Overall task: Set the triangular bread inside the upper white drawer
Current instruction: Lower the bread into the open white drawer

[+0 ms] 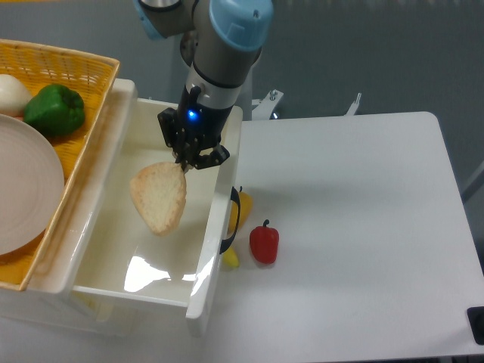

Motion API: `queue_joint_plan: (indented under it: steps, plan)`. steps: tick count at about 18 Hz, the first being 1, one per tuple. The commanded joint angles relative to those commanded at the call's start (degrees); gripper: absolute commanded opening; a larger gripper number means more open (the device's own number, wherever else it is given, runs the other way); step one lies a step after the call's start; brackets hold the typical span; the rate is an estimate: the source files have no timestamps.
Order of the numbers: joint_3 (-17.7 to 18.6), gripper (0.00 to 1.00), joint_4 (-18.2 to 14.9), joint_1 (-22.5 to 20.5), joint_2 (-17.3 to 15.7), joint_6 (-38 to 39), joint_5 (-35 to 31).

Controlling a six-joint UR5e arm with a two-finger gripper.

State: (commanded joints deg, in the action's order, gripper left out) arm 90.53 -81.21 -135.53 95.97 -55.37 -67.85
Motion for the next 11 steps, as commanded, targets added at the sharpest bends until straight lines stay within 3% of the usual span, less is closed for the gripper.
queue_joint_plan:
  steps: [7, 9, 11]
  plan:
    - [0.0, 0.11, 0.0, 0.9, 1.3, 0.2, -0.2]
    - [0.0, 0.17, 0.0, 1.0, 1.4, 0.1, -0.2]
    - [0.1, 0.32, 0.8, 1.0, 1.8, -0.1, -0.3]
